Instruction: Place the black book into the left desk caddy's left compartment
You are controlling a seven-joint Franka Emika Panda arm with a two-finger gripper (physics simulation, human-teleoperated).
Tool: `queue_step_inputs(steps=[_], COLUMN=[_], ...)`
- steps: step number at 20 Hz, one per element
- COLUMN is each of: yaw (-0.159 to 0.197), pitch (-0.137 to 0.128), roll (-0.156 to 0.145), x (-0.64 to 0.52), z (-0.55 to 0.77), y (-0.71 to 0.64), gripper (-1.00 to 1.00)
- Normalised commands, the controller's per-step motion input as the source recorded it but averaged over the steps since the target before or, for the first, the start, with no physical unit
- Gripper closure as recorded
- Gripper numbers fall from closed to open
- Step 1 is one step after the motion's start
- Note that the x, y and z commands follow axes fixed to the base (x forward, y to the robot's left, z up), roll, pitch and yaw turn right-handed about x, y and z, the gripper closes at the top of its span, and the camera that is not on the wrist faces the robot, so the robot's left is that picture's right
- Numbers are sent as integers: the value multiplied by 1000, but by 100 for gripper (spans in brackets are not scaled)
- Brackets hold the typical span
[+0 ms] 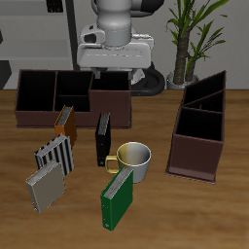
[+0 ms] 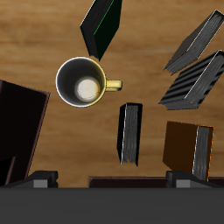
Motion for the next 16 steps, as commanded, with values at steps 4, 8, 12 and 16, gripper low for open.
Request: queue_step_inputs(steps=[4,8,12,16], yaw=[-17,1,-34,13], pitch=[-32,-19,-39,-30], roll=[-21,-11,9,-9], x=[13,-4,-19,53], z=[-63,-191,-231,-177], y=[-258,-98,-135,-128], gripper=[-100,-100,-100,-100])
